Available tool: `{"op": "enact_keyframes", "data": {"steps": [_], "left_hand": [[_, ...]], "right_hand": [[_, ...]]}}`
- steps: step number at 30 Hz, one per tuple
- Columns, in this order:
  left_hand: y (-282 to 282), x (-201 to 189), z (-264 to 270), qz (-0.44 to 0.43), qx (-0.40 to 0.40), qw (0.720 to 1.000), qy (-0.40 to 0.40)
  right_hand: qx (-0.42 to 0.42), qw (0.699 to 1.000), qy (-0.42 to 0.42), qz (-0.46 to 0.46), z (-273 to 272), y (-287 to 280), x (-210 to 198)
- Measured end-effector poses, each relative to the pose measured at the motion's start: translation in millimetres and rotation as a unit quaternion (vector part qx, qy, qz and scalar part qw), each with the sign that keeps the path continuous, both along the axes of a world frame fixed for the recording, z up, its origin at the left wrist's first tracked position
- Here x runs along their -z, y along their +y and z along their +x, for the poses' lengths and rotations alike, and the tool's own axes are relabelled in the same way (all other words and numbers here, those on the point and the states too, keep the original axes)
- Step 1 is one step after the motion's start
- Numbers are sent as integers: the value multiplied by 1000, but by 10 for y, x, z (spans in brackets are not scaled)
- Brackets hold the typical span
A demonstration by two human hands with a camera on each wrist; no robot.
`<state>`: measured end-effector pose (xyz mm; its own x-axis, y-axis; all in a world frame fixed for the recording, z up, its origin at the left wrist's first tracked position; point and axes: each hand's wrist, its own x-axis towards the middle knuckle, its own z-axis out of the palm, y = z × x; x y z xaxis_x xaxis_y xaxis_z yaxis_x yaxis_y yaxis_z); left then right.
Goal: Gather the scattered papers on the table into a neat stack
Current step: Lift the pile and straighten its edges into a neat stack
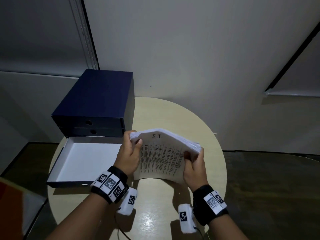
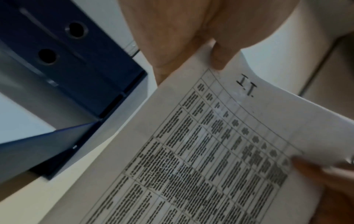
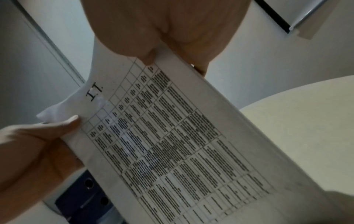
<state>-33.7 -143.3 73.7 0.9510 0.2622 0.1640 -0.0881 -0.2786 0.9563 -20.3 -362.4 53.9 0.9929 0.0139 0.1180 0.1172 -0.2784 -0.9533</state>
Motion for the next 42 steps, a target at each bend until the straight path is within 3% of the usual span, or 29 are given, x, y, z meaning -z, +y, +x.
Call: {"op": "enact_keyframes", "data": {"steps": [4,10,13,15,18,21,23,26,29,32,35,37,39,41,42], "left_hand": [[-104,-1,-90,34,6,997,-68],[-148,188,-168,61,-3,998,-16],[-121,139,-126,48,6,999,-11],[-100,120,-114,39,17,999,-6],[-73,115,-123,13,23,1000,-13],[-96,78,-116,-9,56,998,-19],[-94,57,-113,-31,70,997,0],[-33,108,-84,-25,36,999,2],[-22,129,-75,-37,16,999,7],[-32,126,-76,-47,18,999,11],[-10,126,-74,-55,16,998,24],[-10,100,-62,-58,18,998,27],[9,98,-41,-66,4,997,31],[42,125,-26,-76,-12,996,34],[59,149,-10,-77,-16,996,38]], "right_hand": [[15,998,-46,30,-22,-10,-86],[-1,999,33,-41,-148,-113,96],[77,990,-108,-46,-156,-34,-174],[82,962,-241,-95,-170,116,-482],[-30,911,-339,-234,-259,463,-835],[-174,842,-293,-417,-262,723,-786],[-206,814,-273,-470,-222,756,-713],[-167,856,-285,-397,-203,670,-711],[-140,834,-282,-454,-184,554,-605],[-98,863,-260,-421,-123,410,-547],[-75,837,-252,-480,-37,288,-601],[-22,850,-232,-473,99,117,-602],[24,918,-164,-359,237,-108,-597],[-54,989,-37,-130,305,-300,-504],[-92,995,21,-35,309,-334,-436]]}}
